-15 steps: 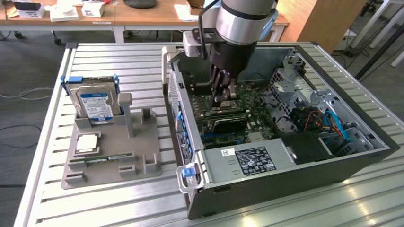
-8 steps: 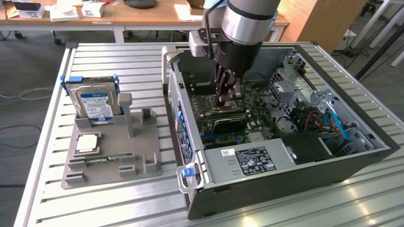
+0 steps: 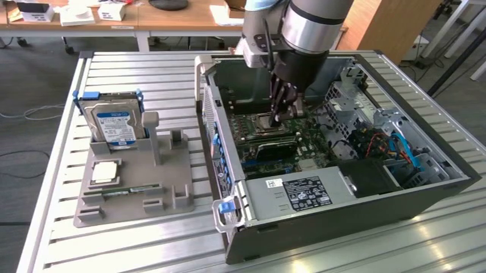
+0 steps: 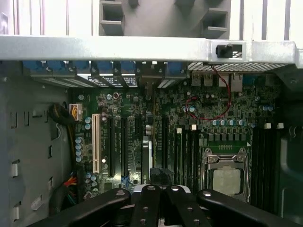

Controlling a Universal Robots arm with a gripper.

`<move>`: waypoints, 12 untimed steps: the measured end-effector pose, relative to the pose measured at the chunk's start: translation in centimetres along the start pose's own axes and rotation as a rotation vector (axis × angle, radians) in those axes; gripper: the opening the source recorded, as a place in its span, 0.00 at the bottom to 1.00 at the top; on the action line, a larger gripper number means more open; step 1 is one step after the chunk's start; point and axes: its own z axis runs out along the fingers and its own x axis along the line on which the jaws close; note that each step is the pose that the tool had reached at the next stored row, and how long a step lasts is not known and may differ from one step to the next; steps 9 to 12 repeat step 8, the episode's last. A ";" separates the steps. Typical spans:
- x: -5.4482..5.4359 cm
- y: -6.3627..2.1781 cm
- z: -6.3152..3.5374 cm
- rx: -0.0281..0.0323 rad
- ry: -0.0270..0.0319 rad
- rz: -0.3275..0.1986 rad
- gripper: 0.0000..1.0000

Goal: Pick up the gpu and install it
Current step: 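Press down on the gpu until it lock into place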

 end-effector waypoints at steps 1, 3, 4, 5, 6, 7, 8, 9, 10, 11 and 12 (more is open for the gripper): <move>0.0 -0.06 0.00 0.0000 0.0000 0.000 0.11; 0.0 -0.06 0.00 0.0000 0.0000 0.000 0.11; 0.0 -0.06 0.00 0.0000 0.0000 0.000 0.11; 0.0 -0.06 0.00 0.0000 0.0000 0.000 0.11; 0.0 -0.06 0.00 0.0000 0.0000 0.000 0.11; 0.0 -0.06 0.00 0.0000 0.0000 0.000 0.11; 0.0 -0.06 0.00 0.0000 0.0001 0.000 0.11; 0.0 -0.06 0.00 0.0000 0.0001 0.000 0.11; 0.0 -0.06 0.00 0.0000 0.0001 0.000 0.11; 0.0 -0.06 0.00 0.0000 0.0001 0.000 0.11; 0.0 -0.06 0.00 0.0000 0.0001 0.000 0.11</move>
